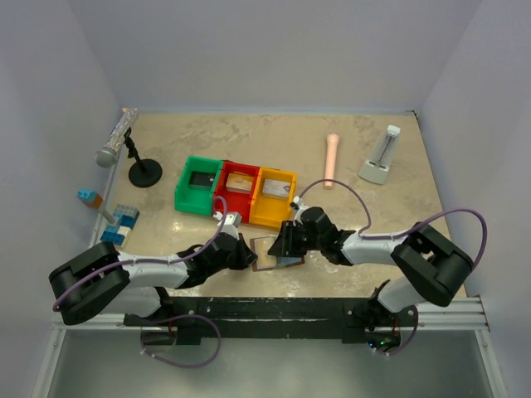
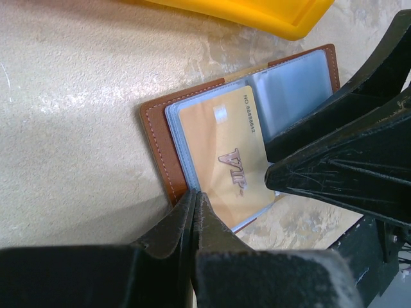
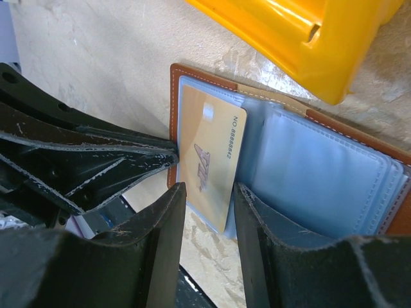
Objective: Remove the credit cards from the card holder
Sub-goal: Remove the credit card from the card holder.
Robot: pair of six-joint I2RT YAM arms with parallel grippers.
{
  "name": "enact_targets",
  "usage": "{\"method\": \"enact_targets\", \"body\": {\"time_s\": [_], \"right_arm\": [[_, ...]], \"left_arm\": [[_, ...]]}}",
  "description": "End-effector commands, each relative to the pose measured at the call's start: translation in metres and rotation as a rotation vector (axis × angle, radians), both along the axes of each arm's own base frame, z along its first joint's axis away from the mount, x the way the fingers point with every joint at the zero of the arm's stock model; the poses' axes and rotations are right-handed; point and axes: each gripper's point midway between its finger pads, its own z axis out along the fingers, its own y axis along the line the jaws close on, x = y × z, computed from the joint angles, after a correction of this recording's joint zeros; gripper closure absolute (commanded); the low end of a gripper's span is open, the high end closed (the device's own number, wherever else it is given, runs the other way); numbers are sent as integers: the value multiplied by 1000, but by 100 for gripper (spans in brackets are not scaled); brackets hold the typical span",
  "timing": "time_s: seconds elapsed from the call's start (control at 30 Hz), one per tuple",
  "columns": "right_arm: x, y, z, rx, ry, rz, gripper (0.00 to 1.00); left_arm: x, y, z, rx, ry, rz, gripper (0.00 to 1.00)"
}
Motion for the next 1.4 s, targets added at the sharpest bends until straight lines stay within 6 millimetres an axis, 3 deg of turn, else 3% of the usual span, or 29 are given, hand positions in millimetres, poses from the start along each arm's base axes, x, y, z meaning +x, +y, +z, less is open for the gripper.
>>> {"method": "enact_targets", "body": {"time_s": [0.0, 0.7, 1.13, 1.37], "right_arm": [[0, 12, 18, 131, -19, 22, 60], [8, 10, 27, 286, -42, -4, 57], [-4, 19, 40, 343, -63, 109, 58], [-9, 22, 34, 324, -35, 153, 58]], "left_arm": [[-5, 11, -16, 50, 36, 12, 100], [-6, 14, -18, 50, 39, 20, 100], [-4, 12, -12, 38, 17, 11, 100], [-4, 7, -4, 4, -4, -9, 100]]}}
